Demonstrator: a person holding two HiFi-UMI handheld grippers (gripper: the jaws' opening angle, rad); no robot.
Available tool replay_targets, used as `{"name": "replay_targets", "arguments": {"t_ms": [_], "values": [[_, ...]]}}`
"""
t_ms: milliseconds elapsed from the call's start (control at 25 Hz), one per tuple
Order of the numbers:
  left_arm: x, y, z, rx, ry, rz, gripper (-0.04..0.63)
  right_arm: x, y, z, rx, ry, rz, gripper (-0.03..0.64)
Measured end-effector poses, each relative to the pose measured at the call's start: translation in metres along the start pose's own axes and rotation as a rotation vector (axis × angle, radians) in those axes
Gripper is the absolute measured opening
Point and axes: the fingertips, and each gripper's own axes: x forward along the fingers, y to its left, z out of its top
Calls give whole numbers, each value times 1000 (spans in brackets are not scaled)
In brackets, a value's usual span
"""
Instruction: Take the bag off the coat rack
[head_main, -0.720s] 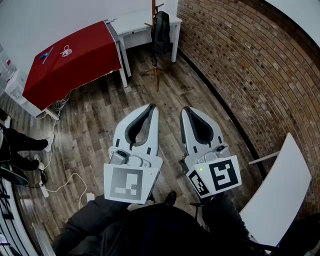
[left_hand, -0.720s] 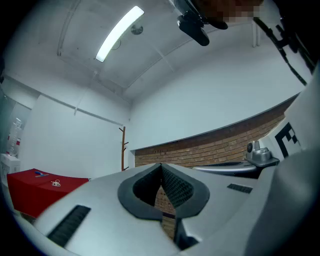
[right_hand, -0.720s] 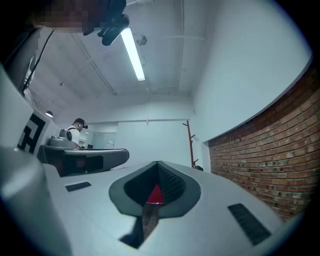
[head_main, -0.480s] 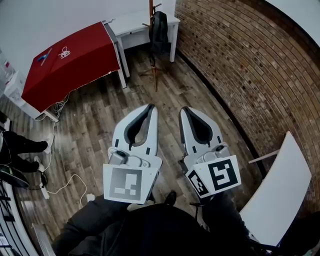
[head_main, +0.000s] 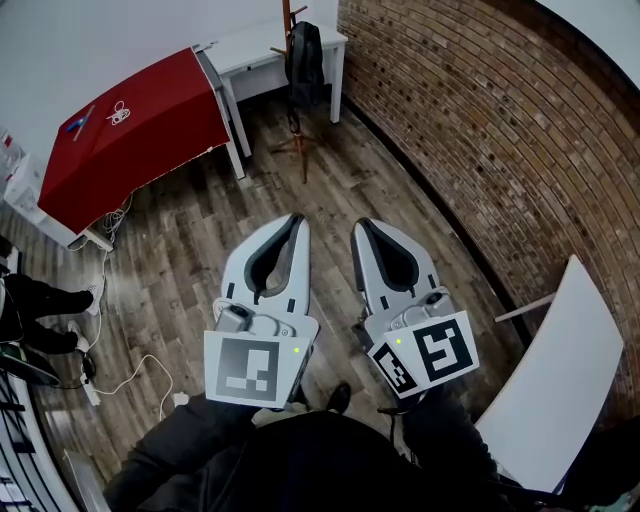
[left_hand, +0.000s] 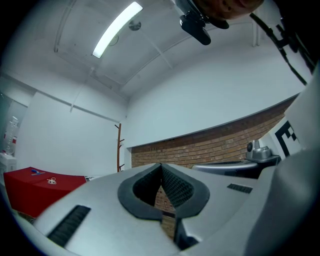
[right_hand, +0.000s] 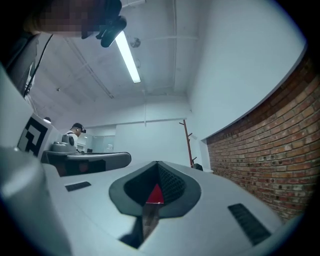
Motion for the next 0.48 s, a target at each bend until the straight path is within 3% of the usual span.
{"name": "replay_targets", "arguments": {"t_ms": [480], "values": [[26, -32, -29, 31, 60, 26, 11, -12, -50, -29, 70, 61, 30, 8]]}}
